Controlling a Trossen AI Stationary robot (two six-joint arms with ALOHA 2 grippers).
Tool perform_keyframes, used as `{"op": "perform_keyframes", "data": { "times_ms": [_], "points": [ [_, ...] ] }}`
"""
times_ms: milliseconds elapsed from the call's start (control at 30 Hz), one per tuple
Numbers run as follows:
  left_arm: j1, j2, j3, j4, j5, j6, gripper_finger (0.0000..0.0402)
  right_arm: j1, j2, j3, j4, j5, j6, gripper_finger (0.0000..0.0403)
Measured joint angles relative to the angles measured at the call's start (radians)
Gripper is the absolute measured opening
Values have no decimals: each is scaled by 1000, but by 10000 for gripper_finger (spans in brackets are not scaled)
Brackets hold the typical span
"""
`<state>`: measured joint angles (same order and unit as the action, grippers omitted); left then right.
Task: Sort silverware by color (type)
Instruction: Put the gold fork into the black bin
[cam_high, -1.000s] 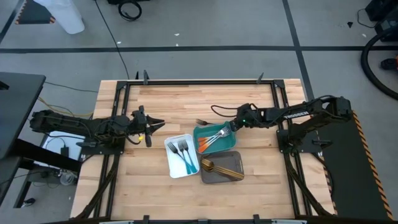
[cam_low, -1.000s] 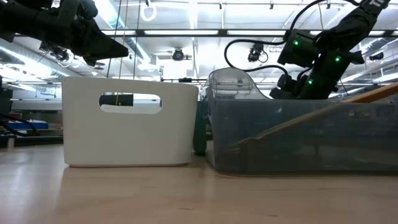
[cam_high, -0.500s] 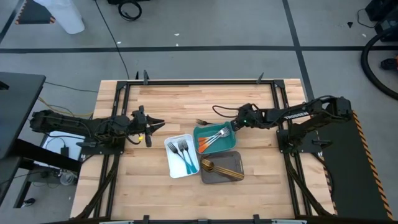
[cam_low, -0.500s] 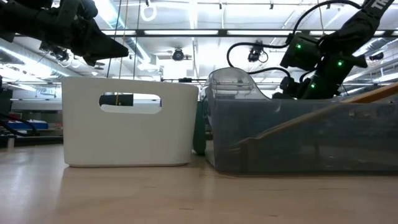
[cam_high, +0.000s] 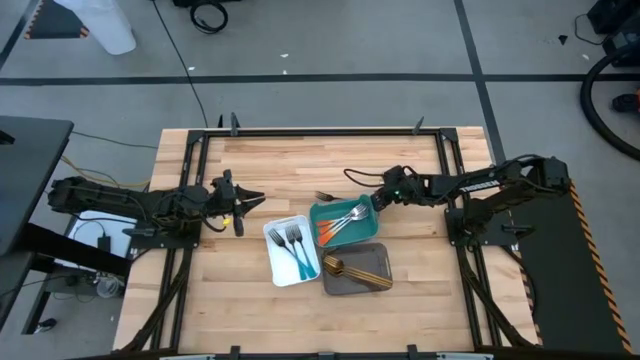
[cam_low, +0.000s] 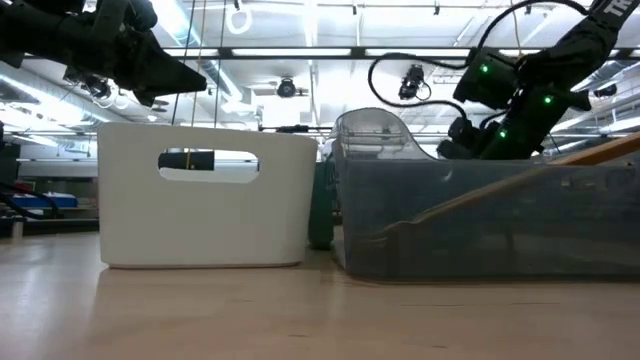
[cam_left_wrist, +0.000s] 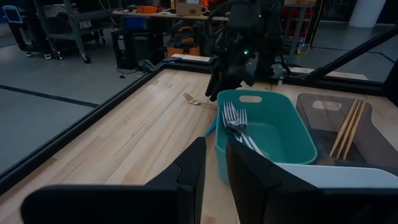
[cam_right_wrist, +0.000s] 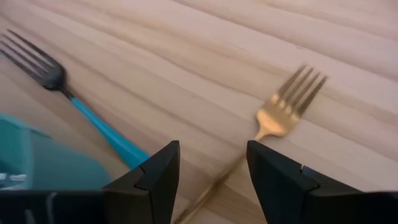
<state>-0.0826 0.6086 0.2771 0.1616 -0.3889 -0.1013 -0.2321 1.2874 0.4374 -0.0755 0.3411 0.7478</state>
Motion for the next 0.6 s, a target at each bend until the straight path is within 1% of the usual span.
{"op": "perform_keyframes", "data": {
  "times_ms": [167, 233, 400, 600],
  "points": [
    [0, 0, 0, 0, 0, 0, 71, -2, -4, 0, -27, -8, -17, 196],
    [0, 0, 0, 0, 0, 0, 71, -2, -4, -2, -31, 0, -51, 196],
    [0, 0, 0, 0, 0, 0, 71, -6, -4, -4, -25, -3, -175, 196],
    [0, 0, 0, 0, 0, 0, 71, -22, -4, -4, -22, -105, -410, 196]
  ]
}}
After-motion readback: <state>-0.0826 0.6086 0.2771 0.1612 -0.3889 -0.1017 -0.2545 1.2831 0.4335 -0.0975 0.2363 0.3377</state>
